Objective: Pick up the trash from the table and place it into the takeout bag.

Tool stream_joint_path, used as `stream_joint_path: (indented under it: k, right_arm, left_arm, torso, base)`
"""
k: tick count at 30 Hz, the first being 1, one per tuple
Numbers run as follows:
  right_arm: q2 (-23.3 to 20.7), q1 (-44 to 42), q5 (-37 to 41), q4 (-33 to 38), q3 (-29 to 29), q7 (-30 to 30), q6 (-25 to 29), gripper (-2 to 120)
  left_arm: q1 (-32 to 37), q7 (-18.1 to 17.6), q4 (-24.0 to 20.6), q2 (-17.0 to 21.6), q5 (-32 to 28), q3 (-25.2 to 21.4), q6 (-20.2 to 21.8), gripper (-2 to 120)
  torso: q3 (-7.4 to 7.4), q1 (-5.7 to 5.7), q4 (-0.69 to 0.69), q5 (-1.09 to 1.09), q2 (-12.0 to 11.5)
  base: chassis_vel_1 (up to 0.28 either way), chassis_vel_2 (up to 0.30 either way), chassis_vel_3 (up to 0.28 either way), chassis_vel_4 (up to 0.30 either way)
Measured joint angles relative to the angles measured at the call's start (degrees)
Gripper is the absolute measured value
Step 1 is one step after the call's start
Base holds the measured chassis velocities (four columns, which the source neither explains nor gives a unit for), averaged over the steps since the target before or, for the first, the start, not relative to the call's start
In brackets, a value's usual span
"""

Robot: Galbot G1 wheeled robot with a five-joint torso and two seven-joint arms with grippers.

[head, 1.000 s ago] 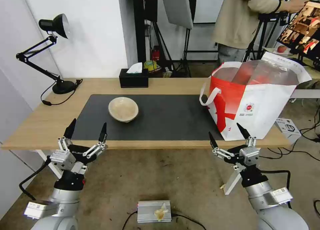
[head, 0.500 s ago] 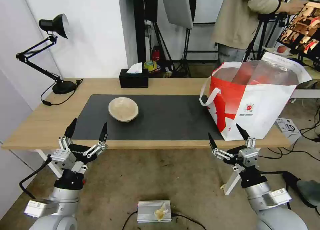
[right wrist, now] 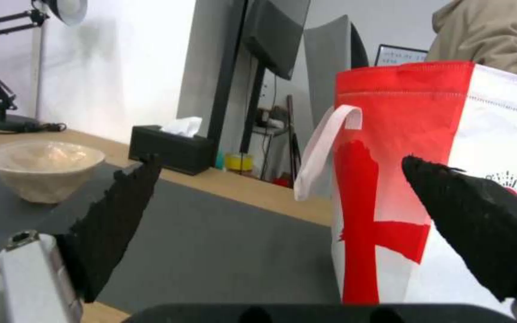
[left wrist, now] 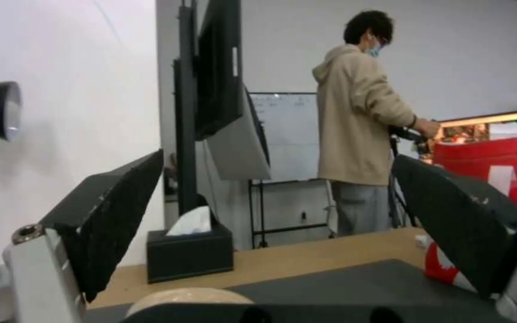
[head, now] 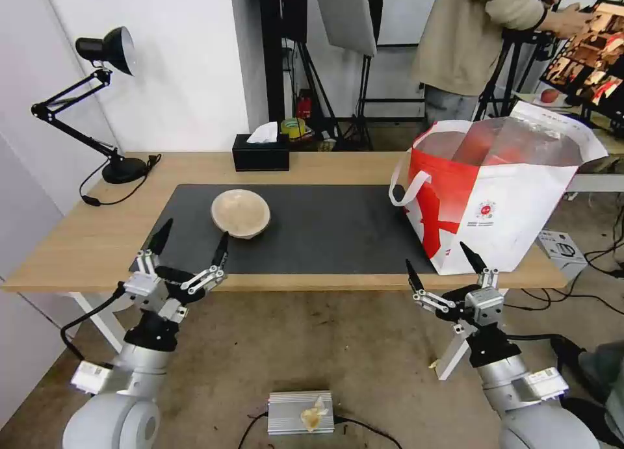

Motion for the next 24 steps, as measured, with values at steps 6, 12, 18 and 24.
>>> stream_joint_path:
  k: [6,12,18,24]
  right_arm:
    - [-0.01,0.01,0.02,0.00,-0.01,0.02,0.00,100]
    - [-0.01,0.01,0.04,0.00,0.00,0.04,0.00,100]
    - [-0.01,0.01,0.05,-0.01,0.00,0.05,0.00,100]
    - [-0.01,0.02,0.06,0.00,-0.01,0.06,-0.01,100]
  left_arm:
    - [-3.24,-1.25,2.69,5.91,-0.84,3.56,1.12,100]
    - [-6.34,-2.44,5.12,11.09,-1.23,6.56,1.39,100]
    - [-10.67,-3.27,8.09,17.68,-1.82,10.63,2.19,100]
    - [-15.21,-4.34,11.62,22.40,-1.76,14.44,2.17,100]
  torso:
    - [0.00,0.00,0.00,0.00,0.00]
    - [0.00,0.00,0.00,0.00,0.00]
    - [0.00,0.00,0.00,0.00,0.00]
    - [0.01,0.00,0.00,-0.01,0.00]
  base:
    - [0.000,0.000,0.000,0.000]
    - [0.000,0.000,0.000,0.000]
    - [0.000,0.000,0.000,0.000]
    - [0.000,0.000,0.000,0.000]
